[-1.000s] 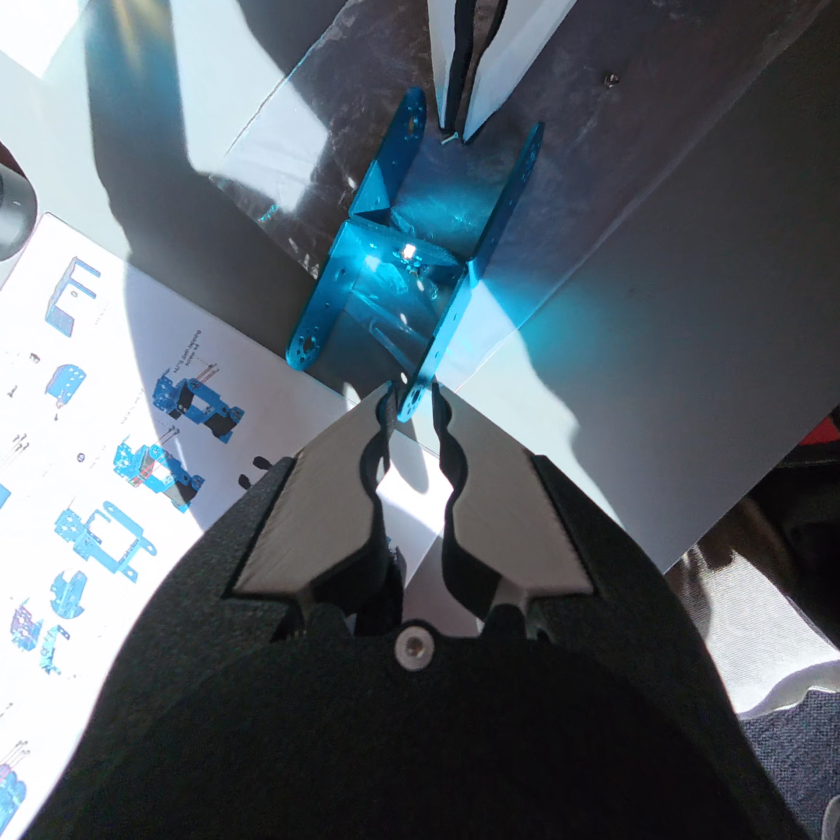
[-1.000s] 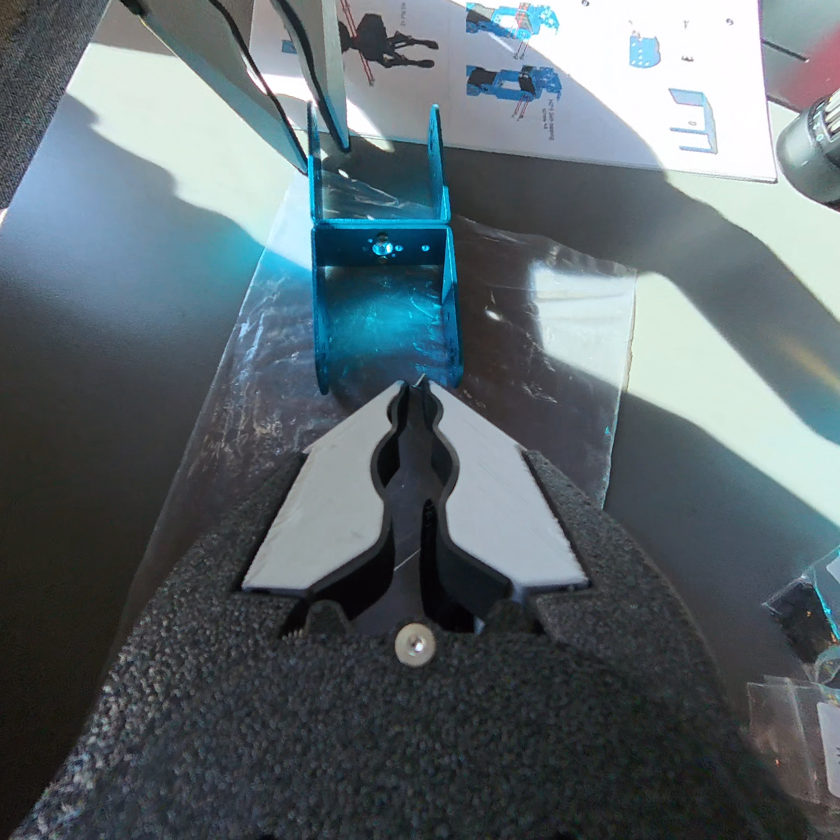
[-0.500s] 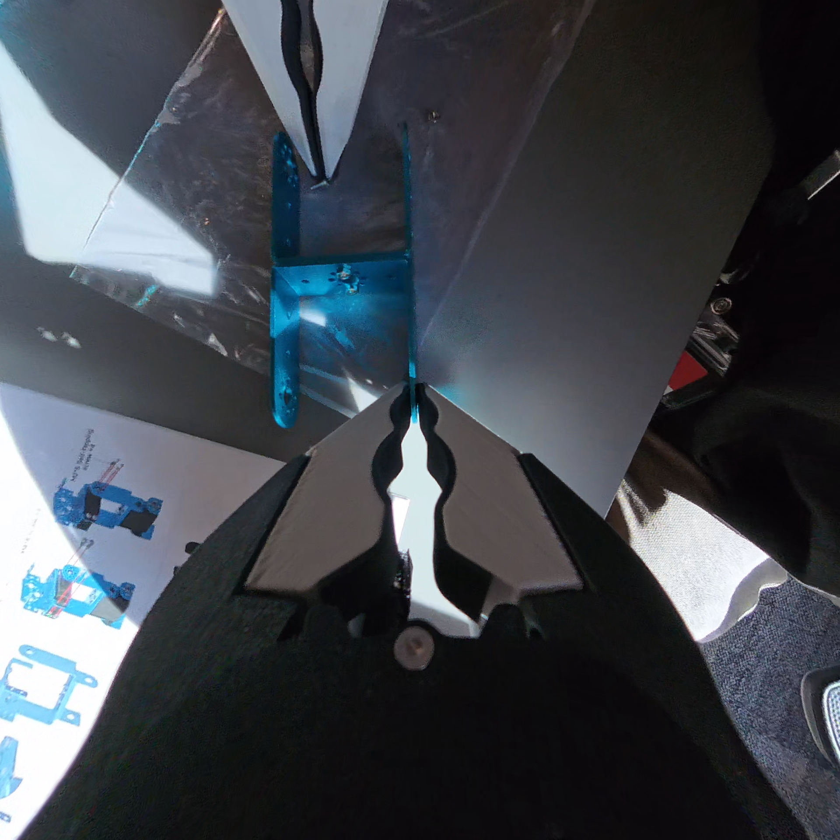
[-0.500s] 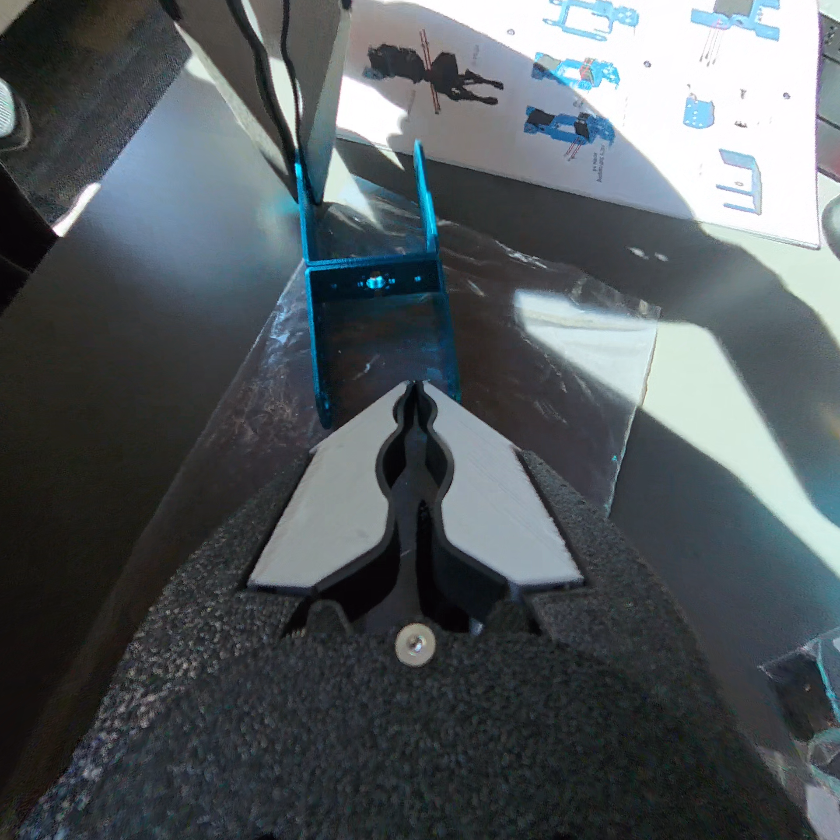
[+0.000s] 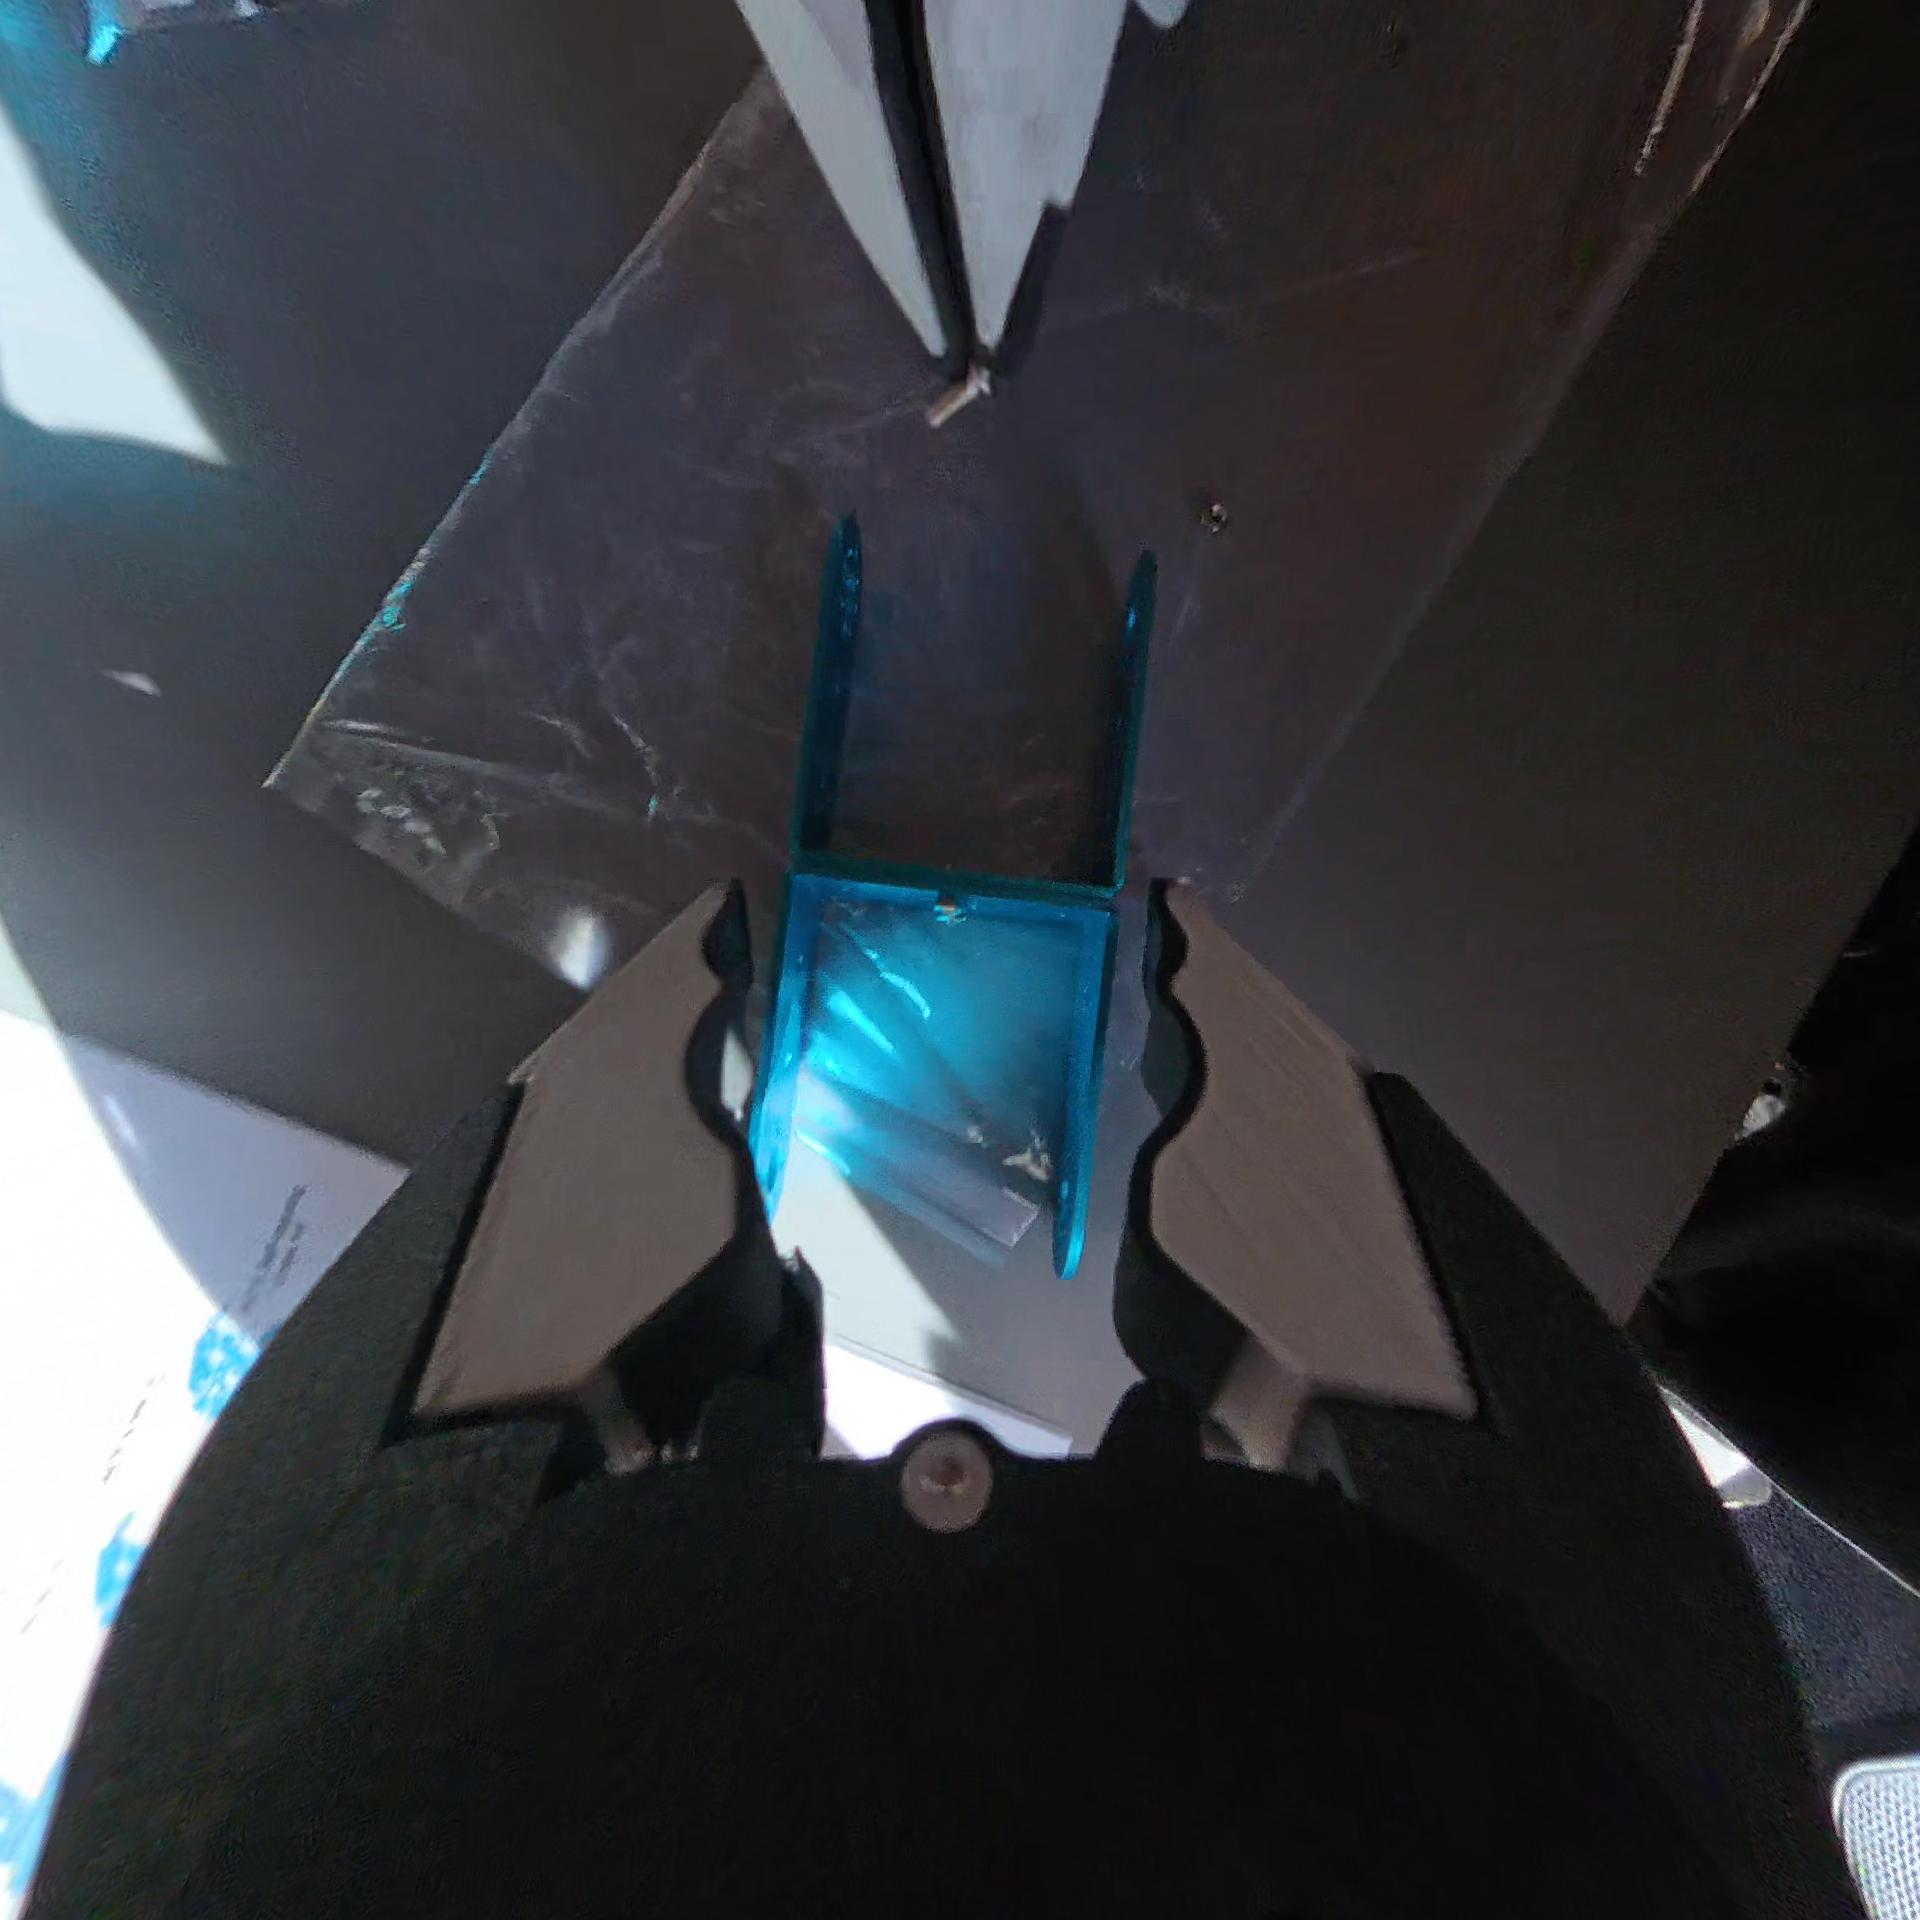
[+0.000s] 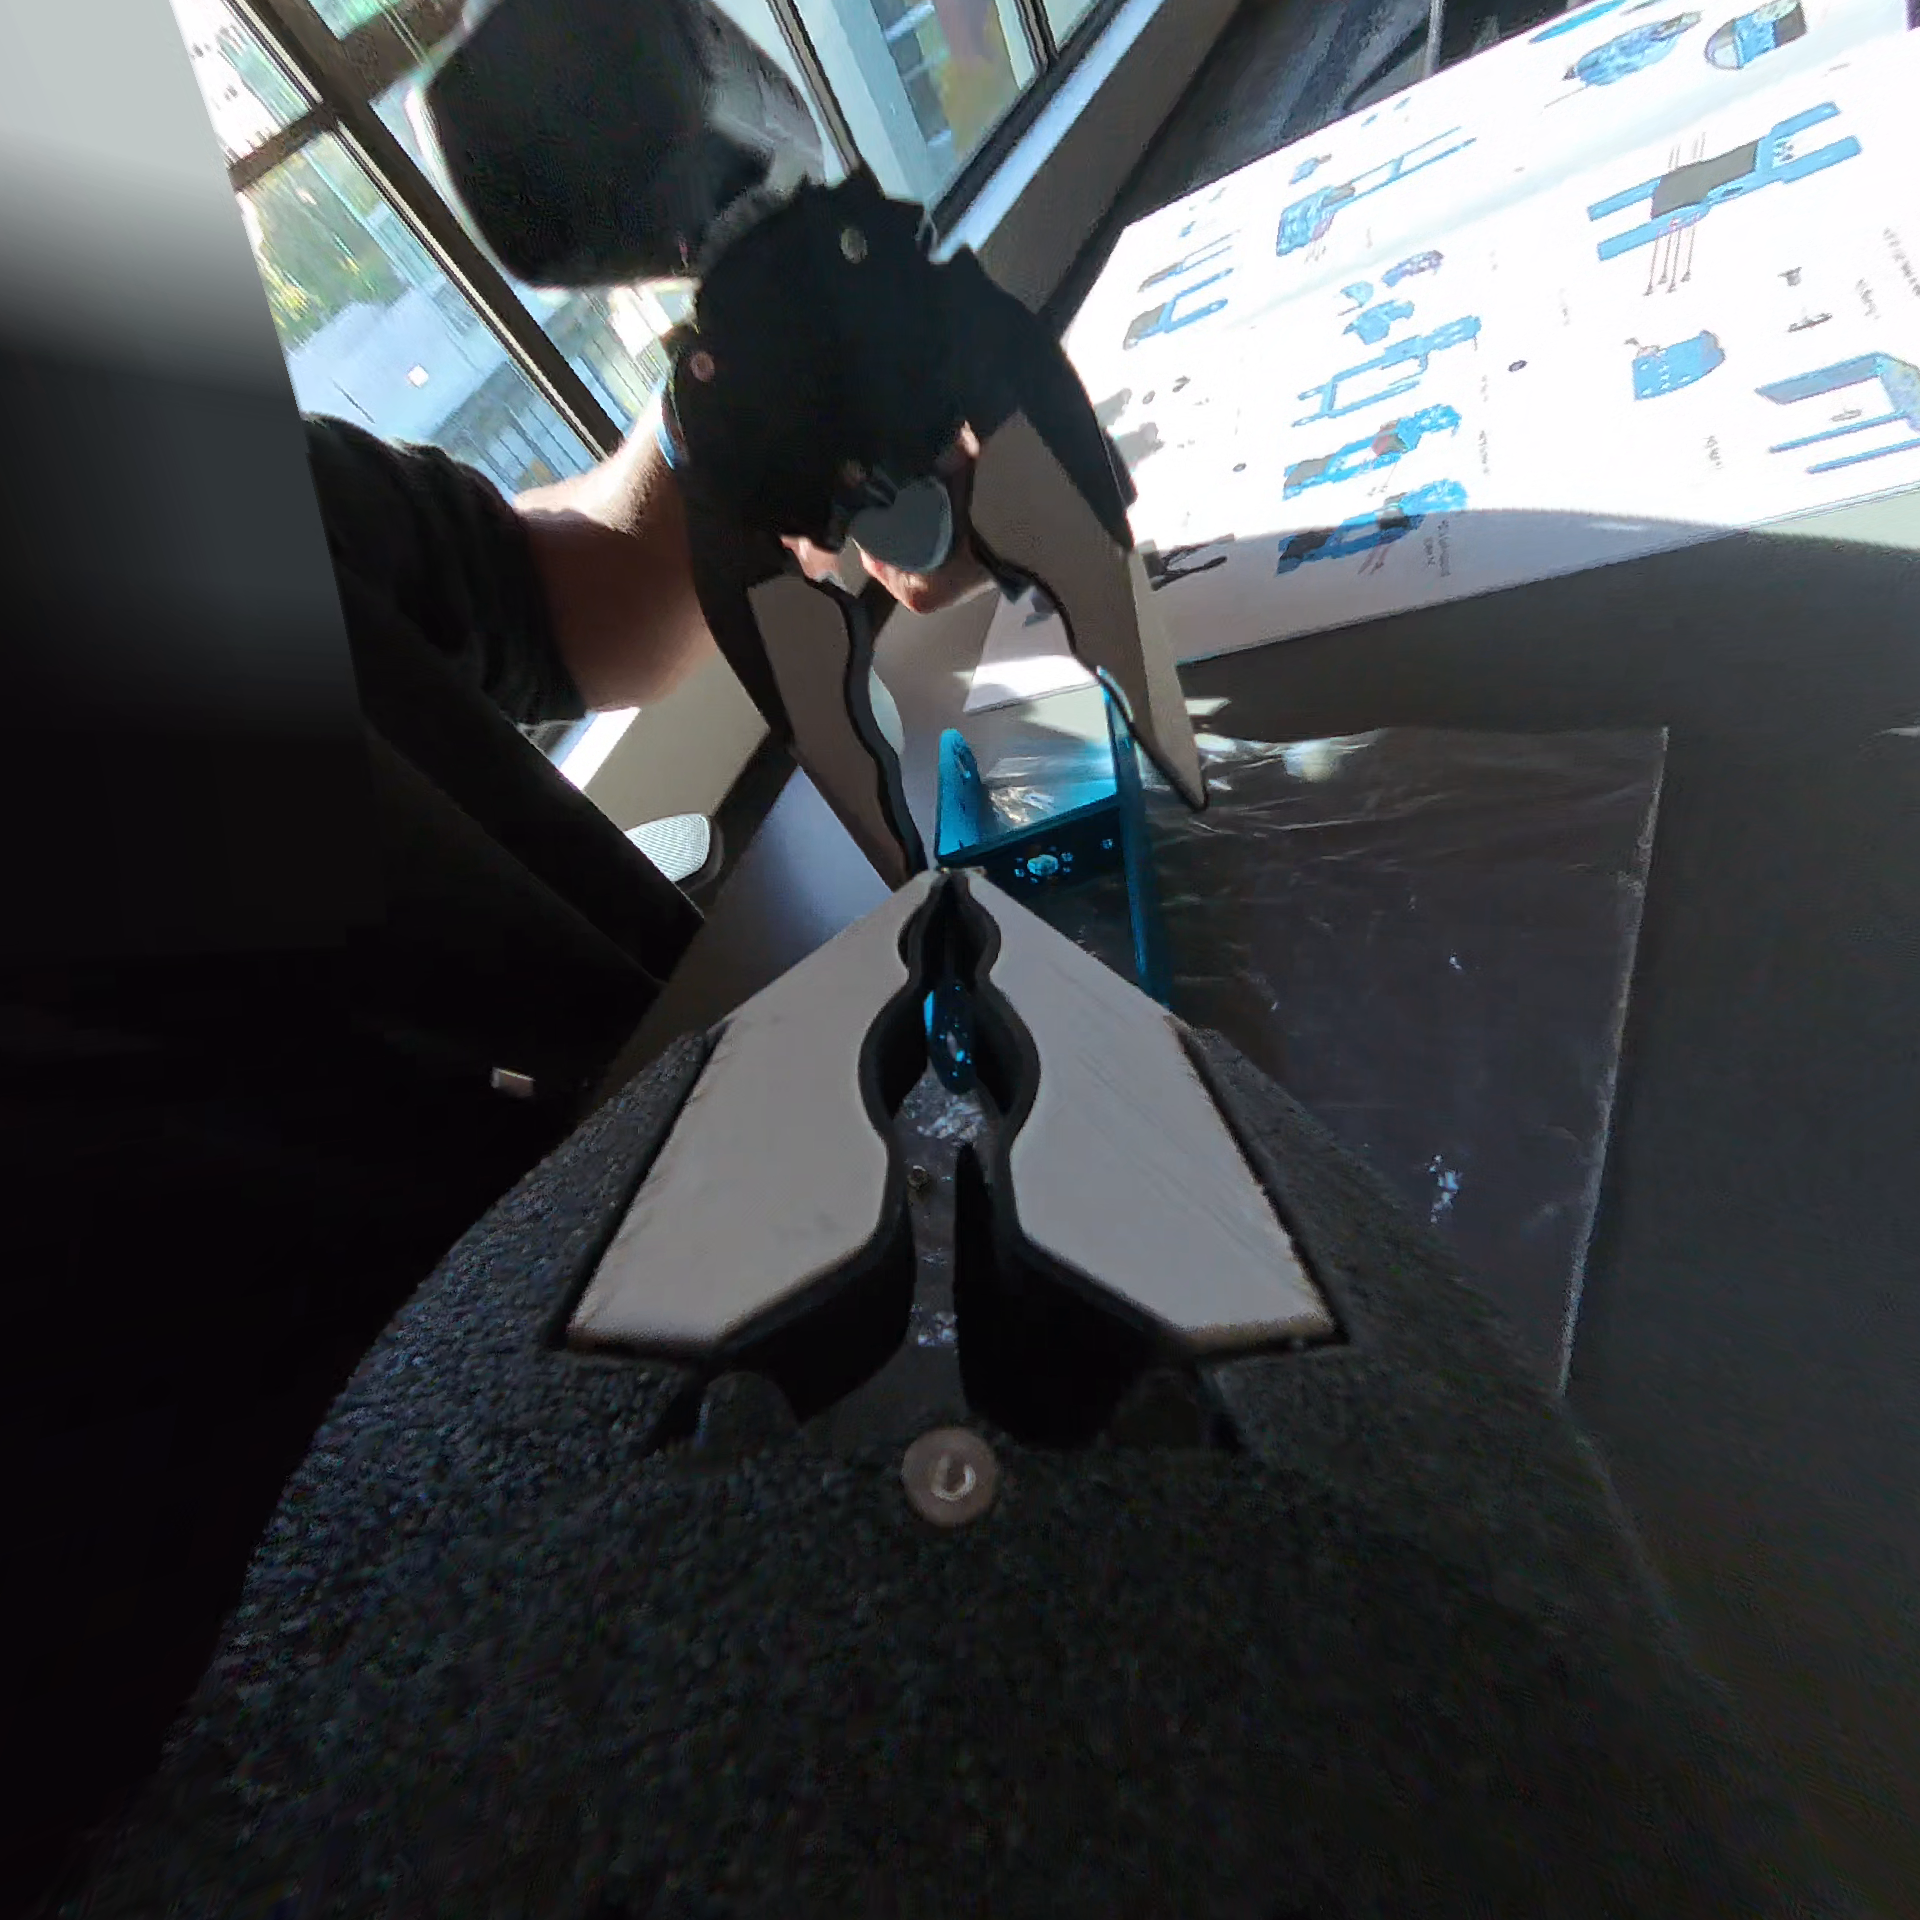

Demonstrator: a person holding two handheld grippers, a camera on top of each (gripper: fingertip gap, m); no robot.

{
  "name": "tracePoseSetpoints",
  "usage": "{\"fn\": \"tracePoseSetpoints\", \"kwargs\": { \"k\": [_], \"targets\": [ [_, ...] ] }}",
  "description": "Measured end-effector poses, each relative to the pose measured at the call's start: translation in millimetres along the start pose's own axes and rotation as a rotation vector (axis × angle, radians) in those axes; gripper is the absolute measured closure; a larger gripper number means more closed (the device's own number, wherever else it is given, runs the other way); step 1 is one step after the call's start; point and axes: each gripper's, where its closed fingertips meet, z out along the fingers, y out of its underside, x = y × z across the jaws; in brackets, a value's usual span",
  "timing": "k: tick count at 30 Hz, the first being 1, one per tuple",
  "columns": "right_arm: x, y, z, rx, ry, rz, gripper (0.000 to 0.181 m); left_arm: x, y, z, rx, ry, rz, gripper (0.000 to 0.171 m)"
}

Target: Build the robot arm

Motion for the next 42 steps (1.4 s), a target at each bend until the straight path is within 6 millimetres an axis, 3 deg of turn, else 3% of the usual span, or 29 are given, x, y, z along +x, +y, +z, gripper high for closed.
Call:
{"fn": "tracePoseSetpoints", "kwargs": {
  "k": [3,6,9,13,17,21,25,32,42],
  "targets": [
    [-3,-7,-6,0.065,-0.068,0.085,0.181,2,0,4,-0.028,0.021,0.023,0.107],
    [-9,-17,-13,0.147,-0.171,0.187,0.181,-11,-12,-9,0.047,-0.115,0.085,0.106],
    [-13,-36,-26,0.273,-0.292,0.310,0.181,-23,-42,-40,0.309,-0.253,0.045,0.108],
    [-15,-57,-41,0.378,-0.463,0.466,0.181,-11,-82,-82,0.744,-0.259,-0.029,0.105],
    [-32,-72,-33,0.347,-0.637,0.562,0.181,-3,-104,-93,0.939,-0.194,-0.080,0.106],
    [-47,-74,-15,0.197,-0.638,0.555,0.180,1,-112,-89,0.956,-0.204,-0.038,0.104],
    [-44,-82,-15,0.181,-0.604,0.558,0.181,4,-114,-94,0.973,-0.207,-0.020,0.105],
    [-44,-70,-4,0.107,-0.547,0.579,0.181,7,-111,-92,0.986,-0.212,-0.027,0.104],
    [-39,-65,-1,0.069,-0.491,0.588,0.181,7,-109,-93,0.988,-0.213,-0.013,0.105]
  ]
}}
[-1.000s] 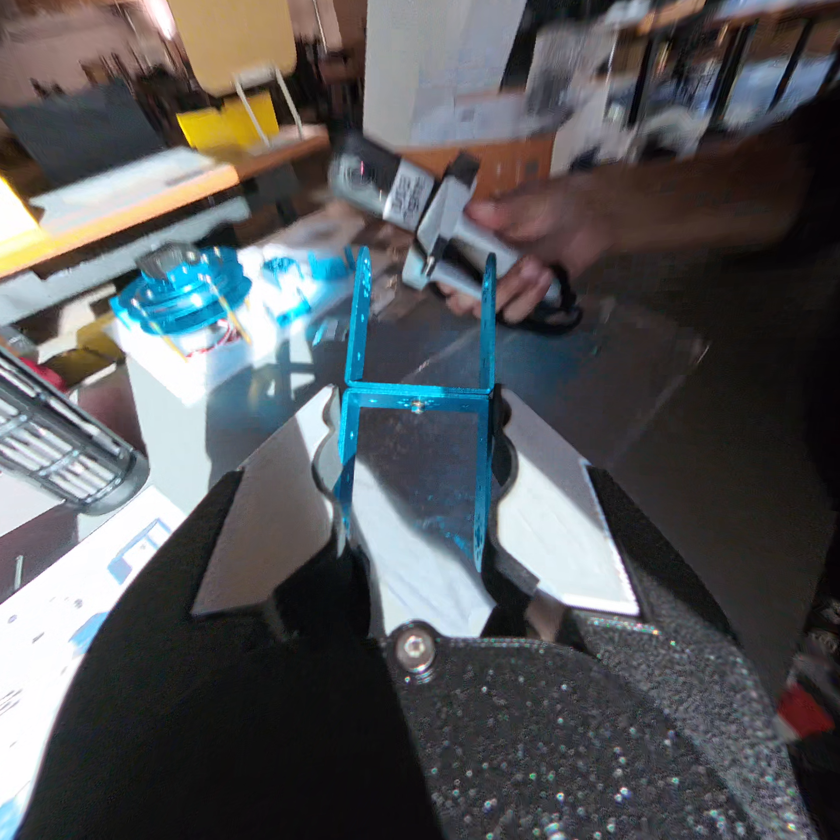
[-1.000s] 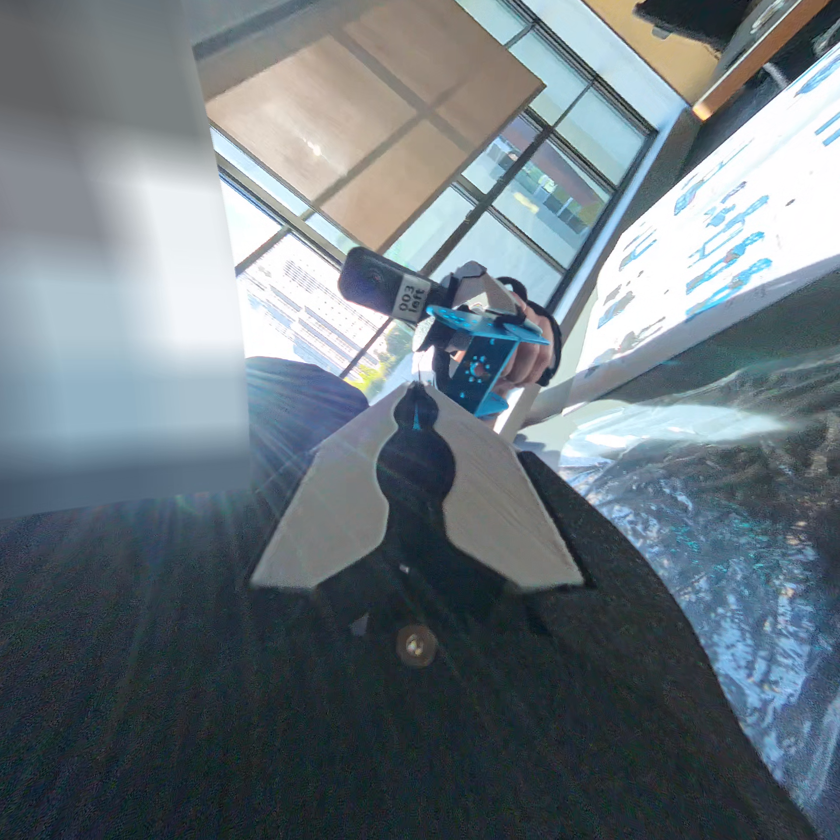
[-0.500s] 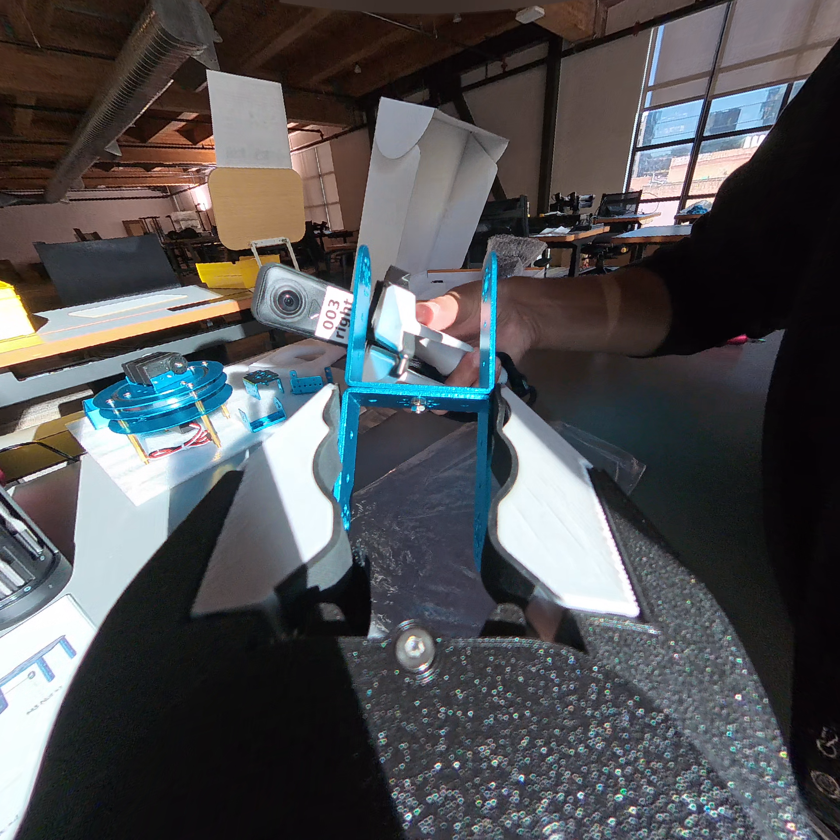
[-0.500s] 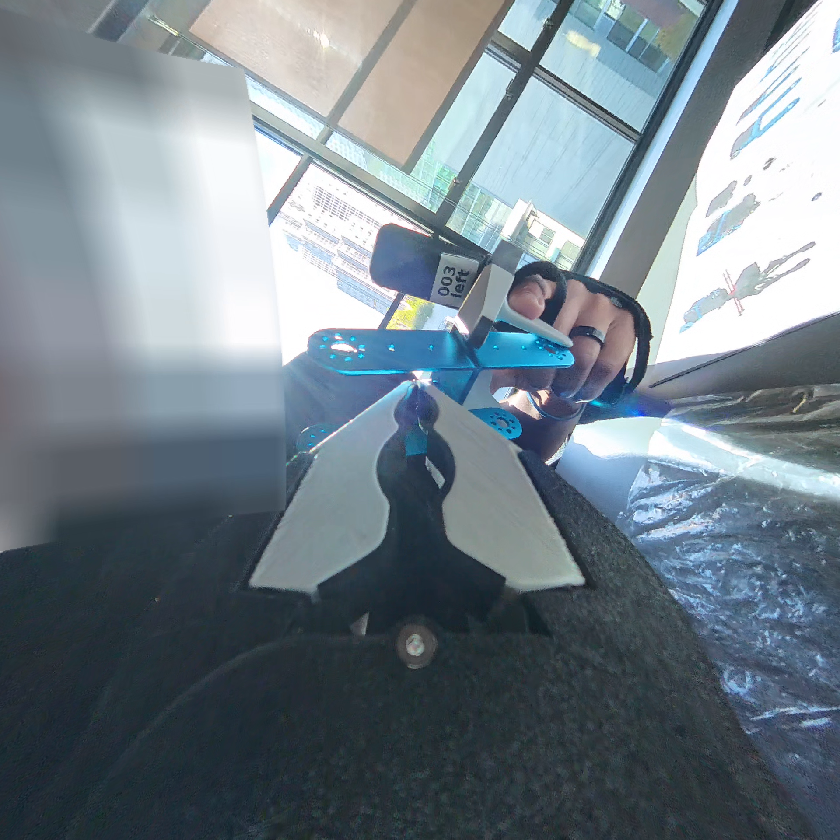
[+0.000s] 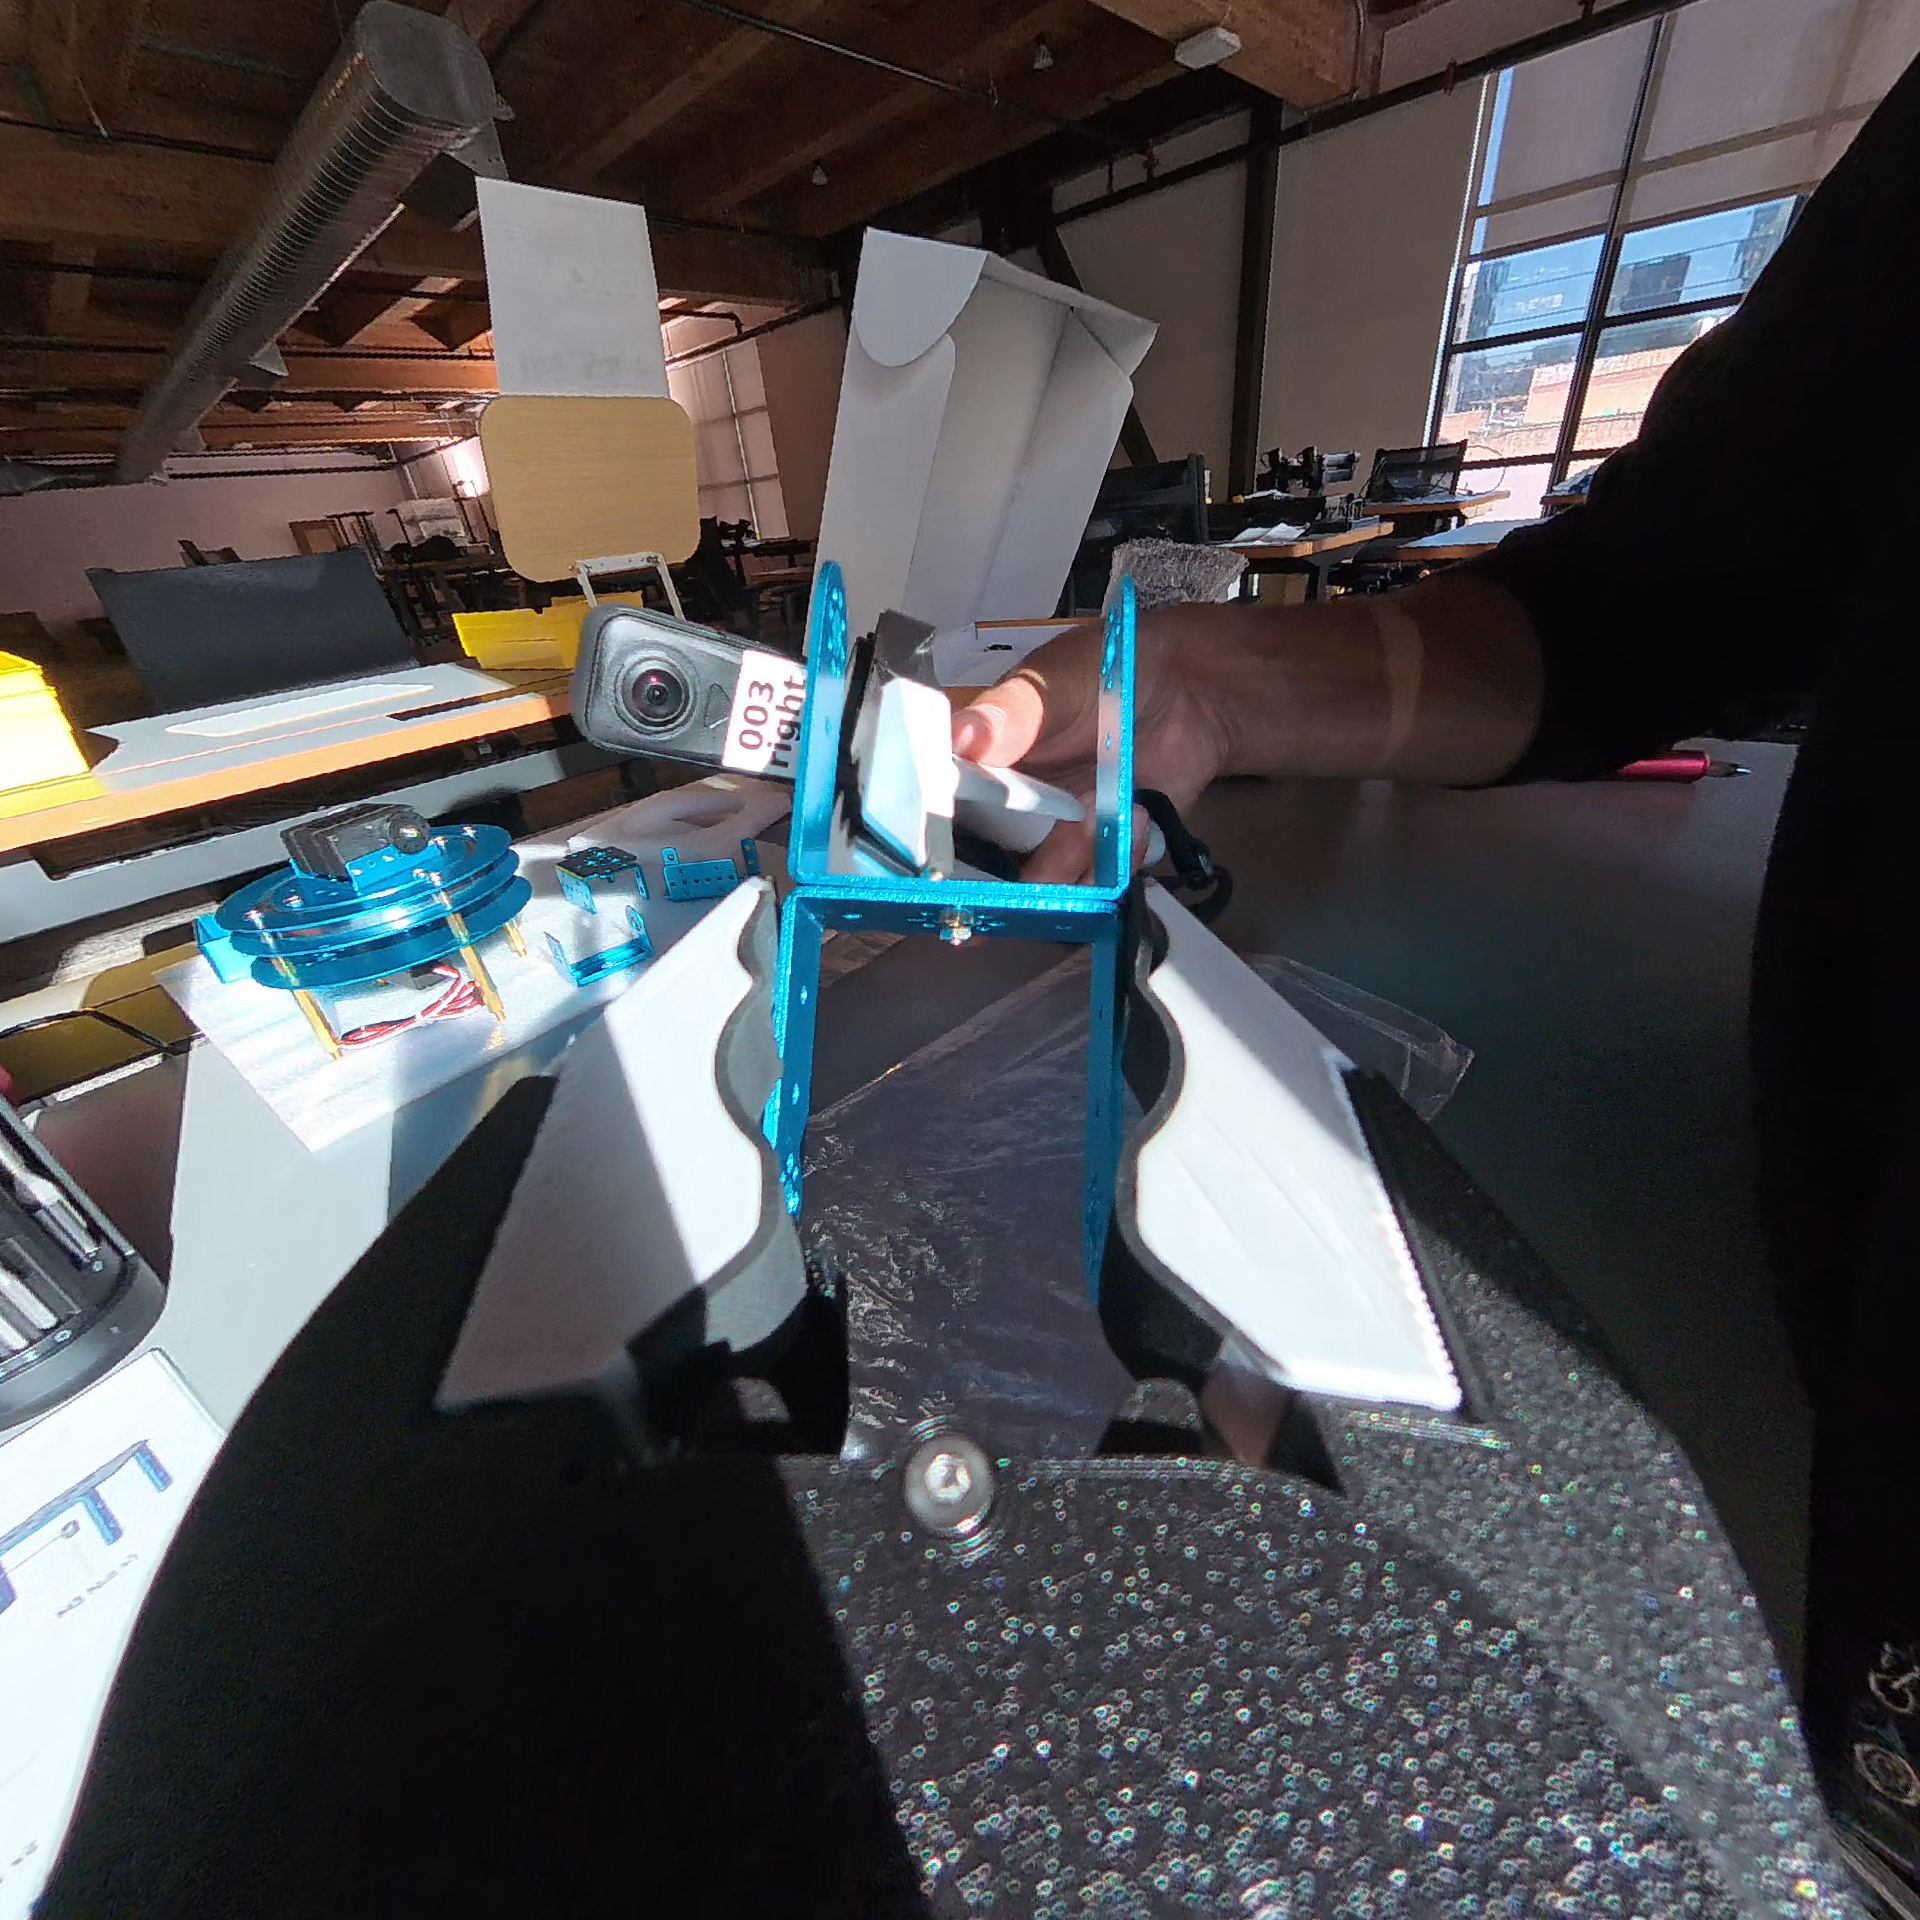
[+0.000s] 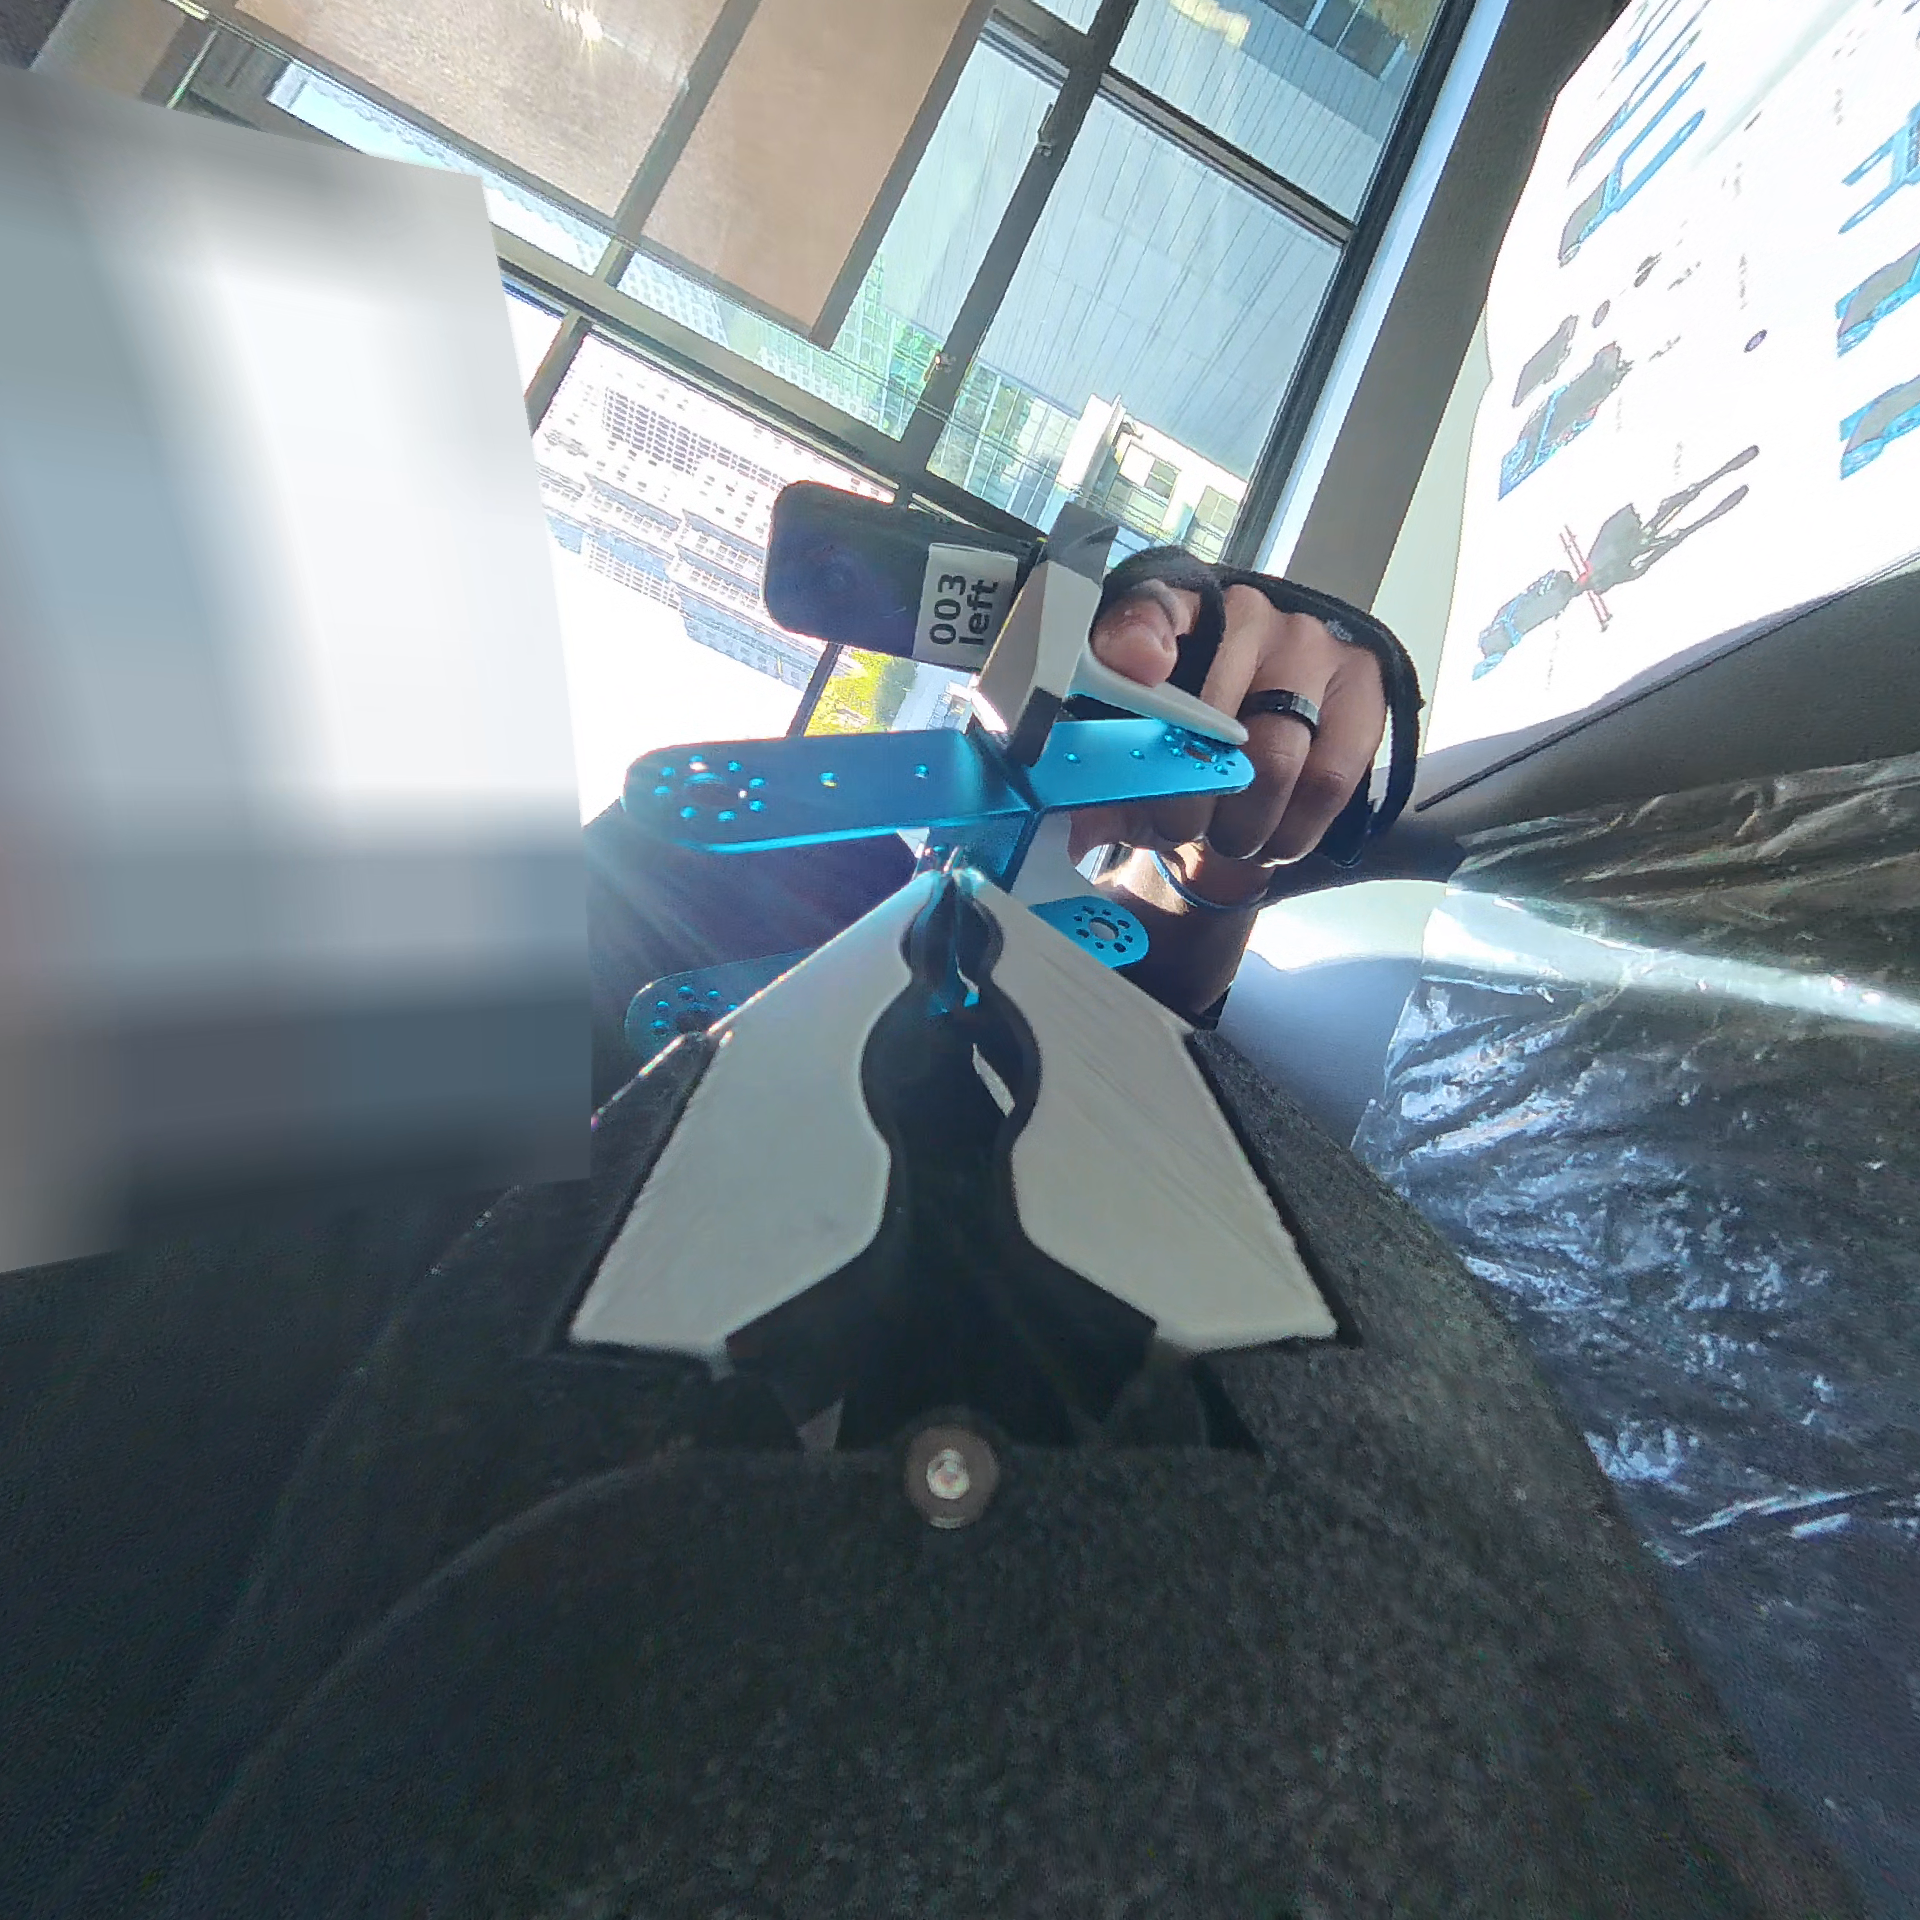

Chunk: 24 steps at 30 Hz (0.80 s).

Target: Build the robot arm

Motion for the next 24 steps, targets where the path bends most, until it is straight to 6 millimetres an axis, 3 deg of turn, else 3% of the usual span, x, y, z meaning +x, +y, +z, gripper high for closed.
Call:
{"fn": "tracePoseSetpoints", "kwargs": {
  "k": [17,24],
  "targets": [
    [6,1,-2,-0.027,0.089,-0.055,0.181,-1,8,4,-0.053,-0.014,0.029,0.105],
    [-3,-8,-1,-0.043,0.182,-0.152,0.181,-4,-5,4,0.021,-0.029,-0.007,0.105]
  ]
}}
